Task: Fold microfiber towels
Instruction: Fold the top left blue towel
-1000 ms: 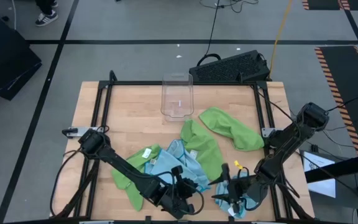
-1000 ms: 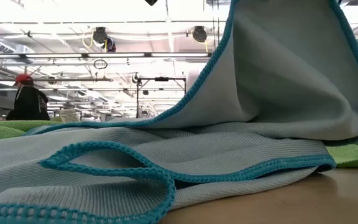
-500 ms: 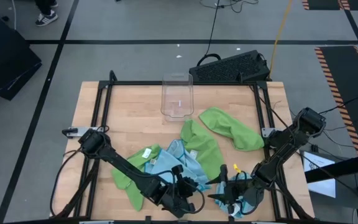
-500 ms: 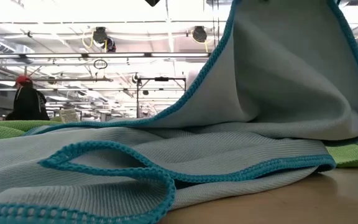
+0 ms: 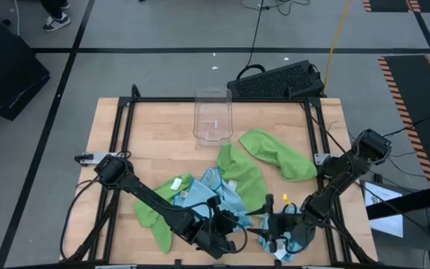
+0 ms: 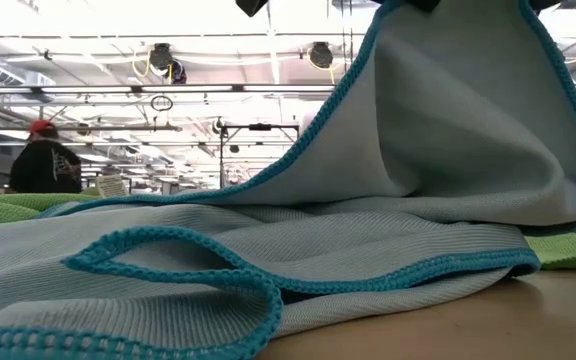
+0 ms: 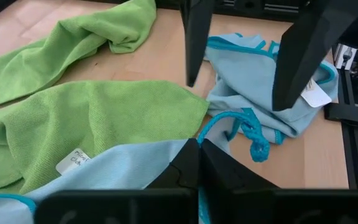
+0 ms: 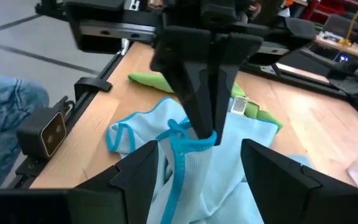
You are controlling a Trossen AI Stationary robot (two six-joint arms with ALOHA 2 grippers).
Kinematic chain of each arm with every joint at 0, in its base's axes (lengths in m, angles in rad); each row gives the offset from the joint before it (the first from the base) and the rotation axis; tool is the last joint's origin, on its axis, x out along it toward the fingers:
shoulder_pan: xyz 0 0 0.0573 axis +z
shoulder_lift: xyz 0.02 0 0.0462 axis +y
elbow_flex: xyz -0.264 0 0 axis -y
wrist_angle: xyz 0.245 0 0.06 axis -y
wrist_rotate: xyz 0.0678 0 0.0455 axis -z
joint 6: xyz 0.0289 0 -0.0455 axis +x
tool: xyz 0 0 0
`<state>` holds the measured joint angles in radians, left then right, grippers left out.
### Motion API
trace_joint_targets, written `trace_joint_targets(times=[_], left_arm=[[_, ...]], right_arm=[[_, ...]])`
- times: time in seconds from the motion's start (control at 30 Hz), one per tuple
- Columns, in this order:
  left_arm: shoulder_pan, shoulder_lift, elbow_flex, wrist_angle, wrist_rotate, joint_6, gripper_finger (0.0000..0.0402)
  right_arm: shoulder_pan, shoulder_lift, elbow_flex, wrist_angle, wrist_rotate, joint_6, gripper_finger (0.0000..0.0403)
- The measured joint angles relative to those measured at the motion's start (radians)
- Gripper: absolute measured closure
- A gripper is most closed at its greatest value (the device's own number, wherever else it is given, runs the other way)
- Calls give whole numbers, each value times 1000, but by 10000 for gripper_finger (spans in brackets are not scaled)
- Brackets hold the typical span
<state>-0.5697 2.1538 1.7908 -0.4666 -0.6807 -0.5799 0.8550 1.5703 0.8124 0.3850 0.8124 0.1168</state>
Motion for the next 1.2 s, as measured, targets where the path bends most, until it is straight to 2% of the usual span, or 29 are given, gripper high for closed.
trace_joint_targets(times=[0.9,1.2], left_arm=[[-8,0,0,-4,3,-13,397],[-1,0,0,25,3,-3,397]], right_arm=[[-8,1,0,11,24,-58,181],[-10,62,0,88,2,-94,181]])
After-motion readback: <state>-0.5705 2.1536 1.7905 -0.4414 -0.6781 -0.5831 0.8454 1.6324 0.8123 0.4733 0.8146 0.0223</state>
